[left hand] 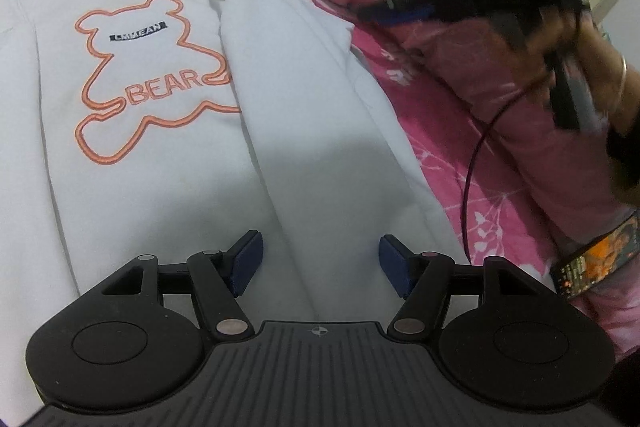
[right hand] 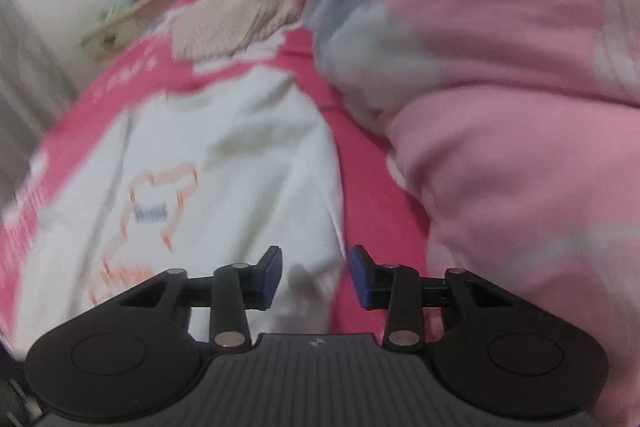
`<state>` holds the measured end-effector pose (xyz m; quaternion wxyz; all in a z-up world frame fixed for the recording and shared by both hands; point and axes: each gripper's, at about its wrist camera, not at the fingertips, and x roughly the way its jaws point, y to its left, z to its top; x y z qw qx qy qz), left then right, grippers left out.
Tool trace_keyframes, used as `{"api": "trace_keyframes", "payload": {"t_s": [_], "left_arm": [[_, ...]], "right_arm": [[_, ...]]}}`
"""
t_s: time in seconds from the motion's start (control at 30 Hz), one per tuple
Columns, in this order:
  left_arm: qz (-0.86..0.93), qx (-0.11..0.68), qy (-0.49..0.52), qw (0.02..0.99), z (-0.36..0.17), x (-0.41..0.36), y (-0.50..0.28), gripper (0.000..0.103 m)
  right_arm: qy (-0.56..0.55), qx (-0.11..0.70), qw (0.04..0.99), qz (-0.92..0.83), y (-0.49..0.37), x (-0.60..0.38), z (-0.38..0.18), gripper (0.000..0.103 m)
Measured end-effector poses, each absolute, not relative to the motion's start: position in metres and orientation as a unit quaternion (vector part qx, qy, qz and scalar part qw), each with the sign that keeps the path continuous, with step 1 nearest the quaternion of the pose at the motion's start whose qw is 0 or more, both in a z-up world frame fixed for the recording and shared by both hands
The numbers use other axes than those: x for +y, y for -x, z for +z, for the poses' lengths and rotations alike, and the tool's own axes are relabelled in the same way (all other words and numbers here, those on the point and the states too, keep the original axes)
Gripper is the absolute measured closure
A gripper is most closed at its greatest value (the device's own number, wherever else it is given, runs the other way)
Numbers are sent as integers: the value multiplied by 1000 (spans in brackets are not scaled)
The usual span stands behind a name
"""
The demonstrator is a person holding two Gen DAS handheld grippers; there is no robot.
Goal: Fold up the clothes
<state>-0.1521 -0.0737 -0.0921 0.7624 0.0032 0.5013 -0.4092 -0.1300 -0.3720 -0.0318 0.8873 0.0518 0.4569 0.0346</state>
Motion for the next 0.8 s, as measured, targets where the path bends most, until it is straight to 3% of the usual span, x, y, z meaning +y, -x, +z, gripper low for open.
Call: {"api": "trace_keyframes", "payload": {"t_s": [0.17,0.33,0.63,0.8], "left_arm": [[-406,499,-2,766,-97,-73,152,38],[-406,496,-3,768,-98,-73,154,38],[-407,489,-13,771,-100,-75,159,38],[-407,490,-12,771,-101,-75,158,38]], "right_arm": [[113,447,887,40,143,-335,-49,65],[184,439,878,57,132,-317,-65,65],[237,394,886,-48,110,-343,-73,83],[358,382,850,-62,110,-336,-100,82]]}}
